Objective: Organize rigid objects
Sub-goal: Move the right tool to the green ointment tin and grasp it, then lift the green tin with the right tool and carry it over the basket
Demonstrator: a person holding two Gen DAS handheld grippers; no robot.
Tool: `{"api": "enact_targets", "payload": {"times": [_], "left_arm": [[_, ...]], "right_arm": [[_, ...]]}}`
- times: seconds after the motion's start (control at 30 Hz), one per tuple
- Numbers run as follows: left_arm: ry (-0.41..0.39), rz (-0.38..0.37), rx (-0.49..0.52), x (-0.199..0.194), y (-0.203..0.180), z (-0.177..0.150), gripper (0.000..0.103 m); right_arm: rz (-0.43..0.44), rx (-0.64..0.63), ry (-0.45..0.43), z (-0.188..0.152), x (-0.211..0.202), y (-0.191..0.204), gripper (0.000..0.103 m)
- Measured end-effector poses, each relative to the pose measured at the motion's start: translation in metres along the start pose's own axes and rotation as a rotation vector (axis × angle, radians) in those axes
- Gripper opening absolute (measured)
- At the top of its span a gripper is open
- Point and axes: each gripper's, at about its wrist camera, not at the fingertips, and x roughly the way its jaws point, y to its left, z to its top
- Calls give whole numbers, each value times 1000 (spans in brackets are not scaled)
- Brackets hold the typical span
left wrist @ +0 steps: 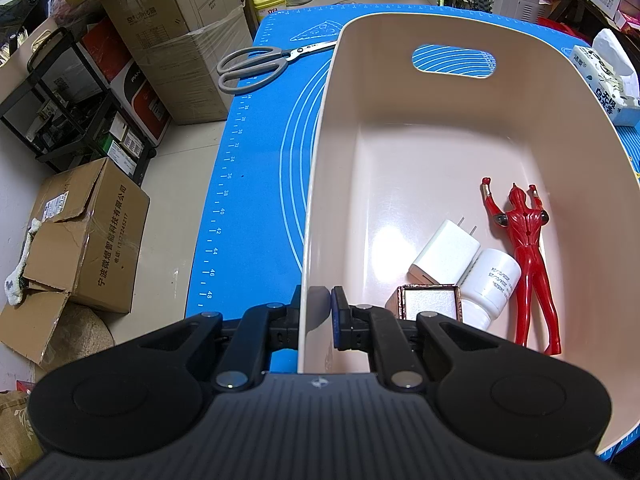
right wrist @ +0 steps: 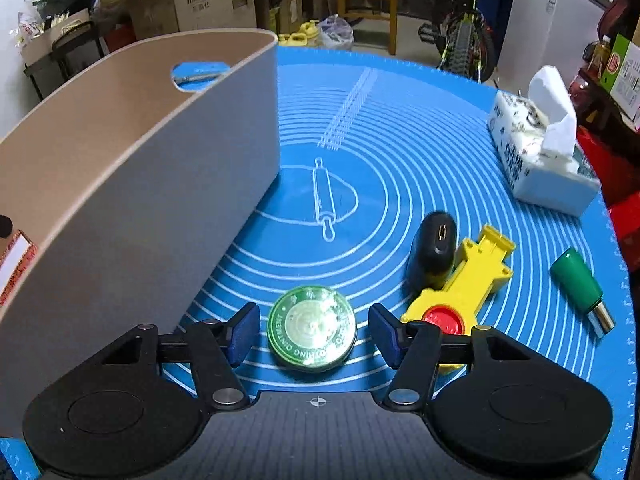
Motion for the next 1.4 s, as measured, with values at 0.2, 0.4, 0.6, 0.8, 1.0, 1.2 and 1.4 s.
{"api": "enact_targets", "payload": {"times": [0.2, 0.4, 0.6, 0.8, 1.0, 1.2, 1.4], "left_arm": [[0, 1, 1, 0, 0, 0, 14], [-1, 0, 0, -1, 1, 0, 14], [-1, 0, 1, -1, 1, 0, 14], [-1, 2, 3, -1, 2, 0, 14], [-1, 3, 2, -1, 1, 0, 14], [-1, 2, -1, -1, 2, 0, 14], [0, 4, -2, -1, 2, 0, 14]], "right_arm": [[10, 26, 0, -2, 4, -6, 65], [13, 26, -6, -2, 4, -4, 55], [-7, 31, -37, 4, -6, -1, 54], [-36, 50, -103, 13, -26, 3, 54], [-73, 83, -201, 23, -56, 10, 54], [-99, 98, -313, 34, -86, 20, 54], [-91, 107, -381, 42, -106, 34, 54]]}}
